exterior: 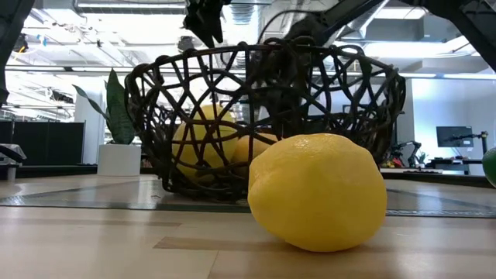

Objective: Build produce basket
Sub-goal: Put the top lemon into the basket

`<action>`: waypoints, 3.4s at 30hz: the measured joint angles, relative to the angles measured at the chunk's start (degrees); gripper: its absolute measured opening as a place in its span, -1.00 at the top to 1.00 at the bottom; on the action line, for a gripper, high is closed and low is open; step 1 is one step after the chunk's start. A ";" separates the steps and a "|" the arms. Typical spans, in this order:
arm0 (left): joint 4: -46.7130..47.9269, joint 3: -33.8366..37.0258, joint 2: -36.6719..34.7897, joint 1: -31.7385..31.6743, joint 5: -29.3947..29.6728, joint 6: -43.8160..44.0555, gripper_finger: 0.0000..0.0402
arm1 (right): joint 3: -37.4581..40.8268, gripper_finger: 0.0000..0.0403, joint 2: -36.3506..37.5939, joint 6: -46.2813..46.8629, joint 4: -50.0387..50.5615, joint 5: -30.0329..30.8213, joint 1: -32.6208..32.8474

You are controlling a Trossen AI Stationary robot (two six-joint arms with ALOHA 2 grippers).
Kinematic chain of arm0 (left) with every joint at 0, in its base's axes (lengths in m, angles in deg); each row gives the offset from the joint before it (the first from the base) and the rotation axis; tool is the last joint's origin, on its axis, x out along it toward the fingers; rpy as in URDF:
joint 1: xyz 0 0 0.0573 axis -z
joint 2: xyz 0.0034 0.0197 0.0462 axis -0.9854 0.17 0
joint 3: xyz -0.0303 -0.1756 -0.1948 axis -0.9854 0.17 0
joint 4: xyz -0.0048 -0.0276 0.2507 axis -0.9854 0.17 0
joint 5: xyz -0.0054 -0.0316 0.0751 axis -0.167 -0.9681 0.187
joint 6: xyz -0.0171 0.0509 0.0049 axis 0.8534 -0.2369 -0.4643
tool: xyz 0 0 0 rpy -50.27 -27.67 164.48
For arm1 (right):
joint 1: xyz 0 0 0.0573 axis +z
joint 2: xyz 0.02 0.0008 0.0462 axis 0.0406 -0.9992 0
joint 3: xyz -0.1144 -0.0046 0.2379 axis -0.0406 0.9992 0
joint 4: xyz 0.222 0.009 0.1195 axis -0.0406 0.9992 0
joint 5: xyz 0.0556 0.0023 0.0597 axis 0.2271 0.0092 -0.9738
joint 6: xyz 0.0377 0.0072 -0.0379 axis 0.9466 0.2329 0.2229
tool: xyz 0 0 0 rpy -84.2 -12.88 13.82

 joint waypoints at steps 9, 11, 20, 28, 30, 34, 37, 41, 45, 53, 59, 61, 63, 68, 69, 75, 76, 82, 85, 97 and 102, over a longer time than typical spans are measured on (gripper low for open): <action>0.06 0.00 -0.02 0.00 0.02 0.36 -0.55 | -6.39 -0.66 0.87 -3.25 2.61 0.35 -0.51; 0.44 0.00 -0.02 0.00 0.02 0.46 -0.55 | -5.19 -0.65 0.87 -3.29 2.06 0.26 -0.75; 1.51 0.00 -0.02 0.02 0.00 0.75 -0.55 | 1.85 -0.57 0.69 -3.28 -3.74 0.23 -0.85; 1.51 0.00 -0.04 0.02 -0.02 0.87 -0.55 | 5.66 -0.57 0.76 -2.84 -7.87 0.17 -0.73; 1.50 0.00 -0.04 0.02 -0.02 0.90 -0.55 | 7.04 -0.56 0.76 -2.61 -9.26 -0.27 -0.66; 1.49 0.00 -0.04 0.02 -0.04 0.90 -0.55 | 7.94 -0.56 0.91 -2.61 -10.60 -0.30 -0.83; 1.49 0.00 -0.04 0.02 -0.04 0.90 -0.55 | 8.01 -0.56 0.91 -2.67 -10.89 -0.20 -0.89; 1.48 0.00 -0.04 0.02 -0.04 0.90 -0.55 | 8.01 -0.56 0.91 -1.61 -11.55 -0.36 -0.76; 1.48 0.00 -0.04 0.02 -0.04 0.90 -0.55 | 6.25 -0.56 0.83 0.12 -7.68 -2.23 -0.72; 1.51 0.00 -0.04 0.02 -0.04 1.31 -0.55 | 0.36 -0.56 1.33 -1.91 -5.40 -2.65 -1.16; 1.51 0.00 -0.07 0.02 -0.07 1.33 -0.55 | -0.47 -0.56 1.08 -5.44 -3.20 -2.69 -3.20; 1.50 0.00 -0.06 0.02 -0.90 1.34 -0.55 | -0.21 -0.56 0.78 -5.67 -2.33 -2.74 -3.64; 1.35 -0.15 0.61 0.38 -4.59 1.86 -0.55 | 0.87 -0.56 0.78 -5.69 -2.64 -2.77 -3.85; 1.64 0.04 3.10 2.52 -6.85 1.82 -0.55 | 2.83 -0.56 0.78 -5.43 -5.50 -2.95 -3.32; 1.69 0.01 3.75 3.50 -5.76 1.59 -0.55 | 3.38 -0.56 0.78 -5.41 -5.94 -3.02 -3.26; 0.28 -0.02 5.10 8.03 -3.30 1.06 -0.55 | 7.03 -0.56 0.78 -5.24 -9.24 -3.01 -2.25; 0.42 -0.02 5.16 8.63 -2.90 1.20 -0.55 | 7.59 -0.56 0.79 -5.15 -9.71 -3.14 -2.21; -0.88 -0.63 5.22 12.69 -2.57 2.22 -0.55 | 9.84 -0.56 0.97 -4.28 -11.71 -3.59 -2.45; -1.23 -1.88 5.20 14.68 -1.89 2.47 -0.55 | 10.08 -0.56 0.99 -4.27 -13.09 -3.67 -2.43; -0.07 -10.02 5.20 20.55 5.70 3.79 -0.55 | 10.15 -0.01 0.87 -2.65 -13.00 -4.40 -1.90; 1.40 -11.47 4.85 21.76 9.36 5.22 -0.55 | 10.10 0.47 0.89 -2.75 -12.27 -4.35 -1.70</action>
